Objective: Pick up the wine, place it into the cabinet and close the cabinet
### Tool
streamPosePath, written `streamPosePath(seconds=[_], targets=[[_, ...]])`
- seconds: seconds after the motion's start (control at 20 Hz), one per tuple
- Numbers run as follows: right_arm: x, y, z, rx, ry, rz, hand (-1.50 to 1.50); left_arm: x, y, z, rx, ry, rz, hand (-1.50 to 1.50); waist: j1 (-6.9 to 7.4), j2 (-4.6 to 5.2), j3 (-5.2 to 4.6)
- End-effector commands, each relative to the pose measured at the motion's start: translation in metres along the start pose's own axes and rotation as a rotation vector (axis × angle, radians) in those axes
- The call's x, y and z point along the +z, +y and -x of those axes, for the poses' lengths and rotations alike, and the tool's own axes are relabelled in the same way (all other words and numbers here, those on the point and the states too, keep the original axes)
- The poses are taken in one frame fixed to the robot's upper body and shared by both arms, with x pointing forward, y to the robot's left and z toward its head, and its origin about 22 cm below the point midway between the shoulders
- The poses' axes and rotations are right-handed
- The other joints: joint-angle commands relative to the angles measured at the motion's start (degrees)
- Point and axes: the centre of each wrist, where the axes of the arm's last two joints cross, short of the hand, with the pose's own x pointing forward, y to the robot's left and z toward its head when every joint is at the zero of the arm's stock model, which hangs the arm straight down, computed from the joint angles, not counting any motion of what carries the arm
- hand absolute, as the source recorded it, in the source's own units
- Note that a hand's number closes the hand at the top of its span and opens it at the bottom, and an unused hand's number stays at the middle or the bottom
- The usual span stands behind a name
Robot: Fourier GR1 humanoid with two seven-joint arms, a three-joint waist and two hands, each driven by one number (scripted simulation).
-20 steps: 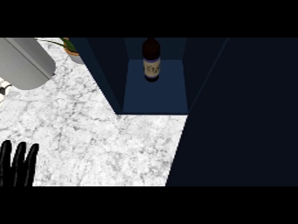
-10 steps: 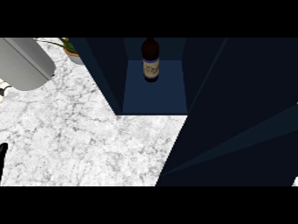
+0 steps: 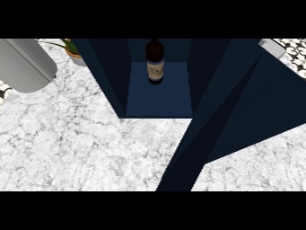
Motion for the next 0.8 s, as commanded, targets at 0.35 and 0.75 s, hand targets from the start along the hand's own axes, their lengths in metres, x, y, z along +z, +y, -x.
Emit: streamPosePath(seconds=[0.35,0.75], targets=[[-0.030,0.041,-0.013,0.111,-0.134,-0.051,1.50,-0.025,0.011,-0.012,0.071,0.011,0.024,-1.50,0.51,0.46,0.00],[-0.076,0.023,-0.031,0.067,-0.127,-0.056,1.50,-0.014,0.000,-0.001,0.097,0.014,0.058,-1.50,2.89,1.00,-0.04]])
